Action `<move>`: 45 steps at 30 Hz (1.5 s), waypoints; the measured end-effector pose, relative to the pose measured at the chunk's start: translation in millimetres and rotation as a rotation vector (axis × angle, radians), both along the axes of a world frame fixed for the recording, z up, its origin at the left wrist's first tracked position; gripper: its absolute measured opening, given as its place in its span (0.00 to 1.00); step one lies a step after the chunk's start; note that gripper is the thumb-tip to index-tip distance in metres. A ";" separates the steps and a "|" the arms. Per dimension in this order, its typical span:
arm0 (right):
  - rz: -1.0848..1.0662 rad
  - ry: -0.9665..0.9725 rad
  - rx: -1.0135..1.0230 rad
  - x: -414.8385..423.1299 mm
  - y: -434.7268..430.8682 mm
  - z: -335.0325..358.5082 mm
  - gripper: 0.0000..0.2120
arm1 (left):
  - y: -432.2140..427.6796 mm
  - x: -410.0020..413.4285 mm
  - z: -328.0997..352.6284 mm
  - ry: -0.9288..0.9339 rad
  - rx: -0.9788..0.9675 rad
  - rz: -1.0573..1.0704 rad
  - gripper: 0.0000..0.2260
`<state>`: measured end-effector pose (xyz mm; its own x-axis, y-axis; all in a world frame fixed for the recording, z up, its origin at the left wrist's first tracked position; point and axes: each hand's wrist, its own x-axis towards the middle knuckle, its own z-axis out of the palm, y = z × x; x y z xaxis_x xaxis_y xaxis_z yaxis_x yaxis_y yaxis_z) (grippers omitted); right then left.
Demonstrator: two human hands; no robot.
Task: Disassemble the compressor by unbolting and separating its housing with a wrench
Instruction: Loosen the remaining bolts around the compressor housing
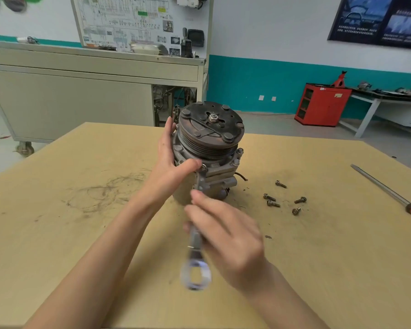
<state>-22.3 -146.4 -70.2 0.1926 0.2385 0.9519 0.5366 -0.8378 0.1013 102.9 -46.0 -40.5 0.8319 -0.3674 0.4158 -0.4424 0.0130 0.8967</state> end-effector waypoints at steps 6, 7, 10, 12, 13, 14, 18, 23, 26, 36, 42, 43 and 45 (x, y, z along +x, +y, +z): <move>0.776 0.647 1.419 4.9 -51.2 4.3 0.15 | -2.7 -1.7 2.1 -0.019 -0.006 -0.016 0.51; 0.824 0.760 1.522 10.9 -60.8 8.9 0.17 | -2.4 -1.6 1.7 -0.023 -0.002 -0.018 0.51; 0.851 0.868 1.494 20.1 -80.2 26.2 0.15 | -1.0 -0.2 -0.5 -0.030 -0.016 -0.036 0.49; 0.824 0.708 1.342 18.3 -78.8 31.5 0.13 | -0.3 1.6 -2.7 -0.021 -0.050 -0.056 0.46; 0.776 0.604 1.244 15.3 -75.5 32.3 0.13 | 0.2 2.6 -3.3 -0.020 -0.069 -0.062 0.46; 0.695 0.497 1.131 10.8 -70.1 32.9 0.12 | 0.5 4.2 -4.1 -0.019 -0.085 -0.067 0.45; 0.176 0.074 0.524 -6.4 -48.1 32.5 0.15 | 0.4 6.3 -5.0 -0.024 -0.103 -0.061 0.44; -0.152 -0.127 0.002 -2.3 -19.9 26.2 0.14 | 0.8 6.7 -6.7 -0.026 -0.101 -0.044 0.46; -0.163 -0.150 -0.048 0.8 -10.7 21.8 0.13 | 0.8 6.3 -7.1 -0.024 -0.089 -0.043 0.46; -0.172 -0.120 -0.202 7.0 11.4 -1.2 0.13 | 1.6 7.8 -8.6 -0.016 -0.085 -0.042 0.47; 0.591 0.486 0.970 -1.1 -43.0 2.5 0.12 | 2.4 9.2 -10.0 -0.007 -0.102 -0.072 0.48; 0.741 0.618 1.181 5.4 -54.5 9.4 0.14 | 2.3 8.7 -9.6 -0.009 -0.093 -0.069 0.48; 0.847 0.826 1.388 20.7 -73.9 23.2 0.19 | 1.8 7.7 -8.7 -0.006 -0.082 -0.059 0.49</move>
<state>-1.6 -220.3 -47.0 0.9248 -0.2800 0.2577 0.3592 0.4191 -0.8339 110.6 -44.2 -49.1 0.8073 -0.3803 0.4513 -0.4437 0.1131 0.8890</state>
